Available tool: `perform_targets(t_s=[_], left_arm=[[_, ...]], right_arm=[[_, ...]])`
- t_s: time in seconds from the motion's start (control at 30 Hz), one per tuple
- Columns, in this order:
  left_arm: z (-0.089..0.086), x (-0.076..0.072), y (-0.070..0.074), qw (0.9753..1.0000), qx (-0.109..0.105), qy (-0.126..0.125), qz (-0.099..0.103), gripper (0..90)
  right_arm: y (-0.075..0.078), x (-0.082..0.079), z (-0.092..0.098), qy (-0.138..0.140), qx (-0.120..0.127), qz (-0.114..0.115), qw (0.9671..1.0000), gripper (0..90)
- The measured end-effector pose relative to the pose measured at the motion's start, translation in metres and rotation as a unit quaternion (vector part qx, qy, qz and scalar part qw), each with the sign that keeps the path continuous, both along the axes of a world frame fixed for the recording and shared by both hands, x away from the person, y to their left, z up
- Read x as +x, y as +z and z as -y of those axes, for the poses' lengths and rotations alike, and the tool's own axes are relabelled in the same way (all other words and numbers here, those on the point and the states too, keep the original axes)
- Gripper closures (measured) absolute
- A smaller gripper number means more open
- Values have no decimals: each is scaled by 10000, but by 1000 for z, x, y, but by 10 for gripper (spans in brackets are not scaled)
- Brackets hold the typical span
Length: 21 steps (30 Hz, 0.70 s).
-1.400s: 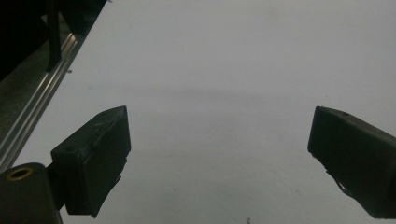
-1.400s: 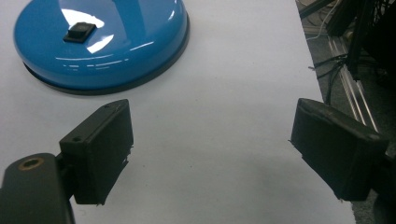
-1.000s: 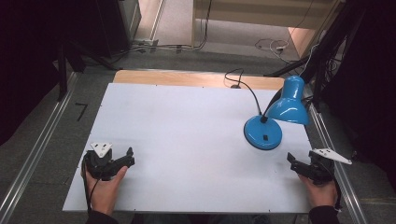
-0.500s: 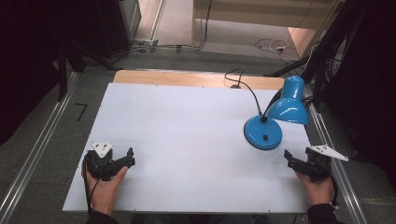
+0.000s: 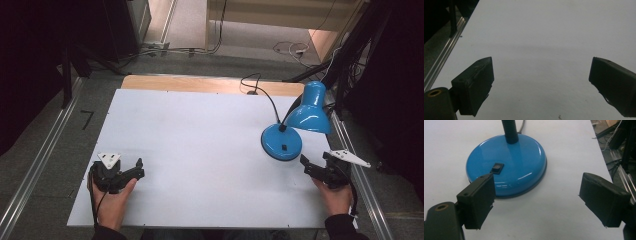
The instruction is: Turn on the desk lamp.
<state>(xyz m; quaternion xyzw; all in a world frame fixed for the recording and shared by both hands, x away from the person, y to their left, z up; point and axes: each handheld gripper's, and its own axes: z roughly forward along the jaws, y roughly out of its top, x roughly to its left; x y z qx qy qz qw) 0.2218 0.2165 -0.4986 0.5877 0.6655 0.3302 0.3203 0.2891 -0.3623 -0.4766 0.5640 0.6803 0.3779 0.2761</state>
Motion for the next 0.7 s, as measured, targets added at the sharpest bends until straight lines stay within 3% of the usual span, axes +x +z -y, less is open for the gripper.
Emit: perform_targets(t_s=[0.7], left_arm=[[0,1,-1,10000,-35,-32,-17,68]], right_arm=[[3,12,-17,161,44,12,9999,121]])
